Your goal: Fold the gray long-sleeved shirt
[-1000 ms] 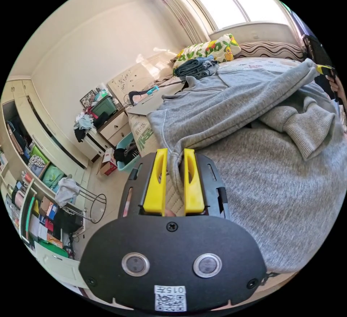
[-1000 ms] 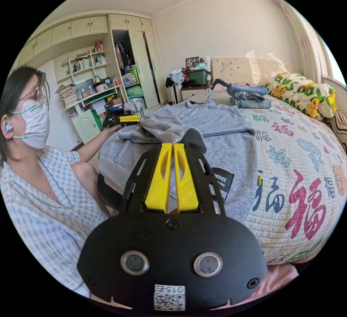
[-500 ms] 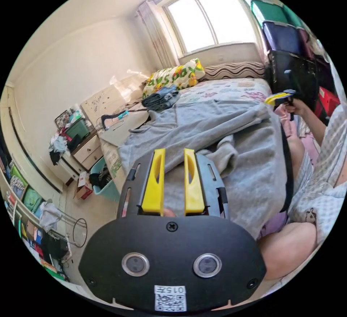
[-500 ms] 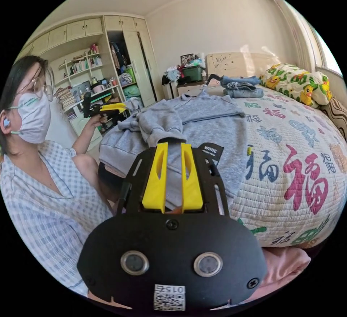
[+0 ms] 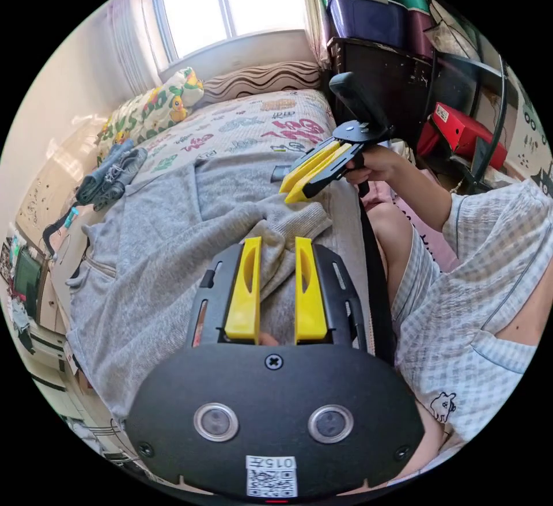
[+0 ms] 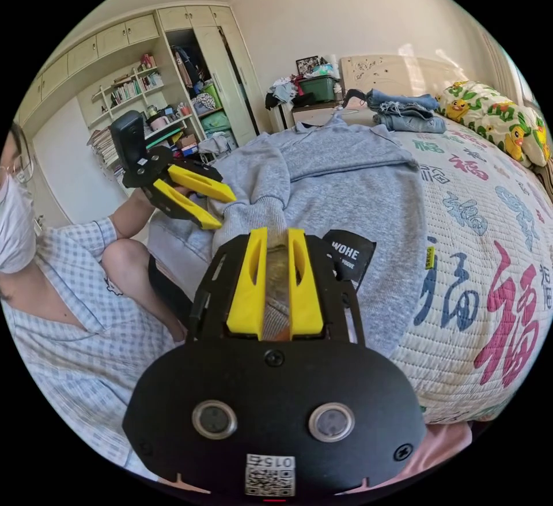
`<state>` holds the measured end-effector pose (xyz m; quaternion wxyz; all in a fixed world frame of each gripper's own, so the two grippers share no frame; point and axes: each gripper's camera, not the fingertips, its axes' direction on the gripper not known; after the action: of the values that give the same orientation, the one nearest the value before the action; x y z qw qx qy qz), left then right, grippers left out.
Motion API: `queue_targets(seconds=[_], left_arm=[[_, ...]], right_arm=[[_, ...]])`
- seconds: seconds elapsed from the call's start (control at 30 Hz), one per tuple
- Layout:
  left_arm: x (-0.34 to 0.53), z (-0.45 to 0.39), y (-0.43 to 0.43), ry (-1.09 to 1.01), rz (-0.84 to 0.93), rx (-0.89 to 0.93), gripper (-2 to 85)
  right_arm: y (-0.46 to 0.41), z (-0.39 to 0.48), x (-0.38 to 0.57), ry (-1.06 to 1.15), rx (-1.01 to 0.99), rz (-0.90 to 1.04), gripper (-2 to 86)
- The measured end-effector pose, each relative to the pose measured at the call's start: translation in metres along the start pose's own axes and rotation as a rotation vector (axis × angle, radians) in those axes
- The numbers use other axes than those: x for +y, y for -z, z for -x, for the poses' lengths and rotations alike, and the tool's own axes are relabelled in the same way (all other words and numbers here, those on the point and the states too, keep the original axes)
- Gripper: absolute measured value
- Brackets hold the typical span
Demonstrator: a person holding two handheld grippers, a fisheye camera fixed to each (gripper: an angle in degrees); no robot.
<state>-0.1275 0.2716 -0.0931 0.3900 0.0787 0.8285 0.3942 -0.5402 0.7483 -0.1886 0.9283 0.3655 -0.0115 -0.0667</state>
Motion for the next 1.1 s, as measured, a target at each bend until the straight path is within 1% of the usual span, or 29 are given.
queue_targets(seconds=[0.1, 0.27, 0.37, 0.43, 0.5, 0.57, 0.63, 0.77, 0.83, 0.87, 0.9, 0.93, 0.97, 1.0, 1.1], left_arm=[[0.006, 0.013, -0.001, 0.007, 0.001, 0.047, 7.5], [0.014, 0.025, -0.007, 0.009, 0.016, 0.065, 7.2], [0.019, 0.02, -0.008, -0.011, 0.015, 0.029, 7.3], [0.022, 0.016, -0.008, -0.025, 0.014, 0.002, 7.4], [0.025, 0.012, -0.008, -0.034, 0.013, -0.017, 7.2], [0.03, 0.011, -0.01, -0.04, 0.014, -0.012, 6.1], [0.035, 0.013, -0.008, -0.026, 0.002, -0.007, 5.0], [0.041, 0.009, 0.012, -0.005, -0.103, -0.079, 2.4], [0.034, 0.006, 0.012, -0.011, -0.096, -0.111, 2.2], [0.031, 0.006, 0.002, -0.017, -0.055, -0.113, 2.6], [0.03, 0.008, -0.006, -0.015, -0.024, -0.094, 2.9], [0.032, 0.013, -0.022, 0.001, 0.027, -0.027, 4.1], [0.038, 0.019, -0.032, 0.025, 0.036, 0.025, 5.9], [0.04, 0.022, -0.031, 0.04, 0.031, 0.04, 6.2], [0.058, 0.031, -0.015, 0.072, -0.033, 0.136, 8.2]], right_arm=[[0.008, 0.001, -0.003, 0.003, -0.015, 0.0, 3.4], [0.02, -0.002, -0.029, 0.008, -0.015, -0.011, 6.9], [0.006, 0.001, -0.055, 0.043, -0.066, 0.052, 9.5], [-0.017, 0.0, -0.075, 0.052, -0.127, 0.152, 10.0], [-0.036, 0.001, -0.084, 0.07, -0.178, 0.242, 7.8], [-0.043, 0.001, -0.089, 0.076, -0.206, 0.253, 4.7], [-0.033, 0.005, -0.091, 0.075, -0.158, 0.202, 4.1], [-0.013, 0.02, -0.096, 0.108, -0.06, 0.13, 3.8], [-0.015, 0.028, -0.101, 0.119, 0.008, 0.133, 3.8], [-0.019, 0.028, -0.102, 0.118, 0.02, 0.152, 3.8], [-0.035, 0.028, -0.102, 0.114, 0.037, 0.223, 4.0], [-0.054, 0.025, -0.1, 0.102, 0.051, 0.307, 4.3], [-0.063, 0.024, -0.098, 0.097, 0.057, 0.333, 4.6], [-0.073, 0.022, -0.094, 0.088, 0.055, 0.335, 5.0], [-0.066, 0.021, -0.086, 0.067, 0.014, 0.237, 6.7]])
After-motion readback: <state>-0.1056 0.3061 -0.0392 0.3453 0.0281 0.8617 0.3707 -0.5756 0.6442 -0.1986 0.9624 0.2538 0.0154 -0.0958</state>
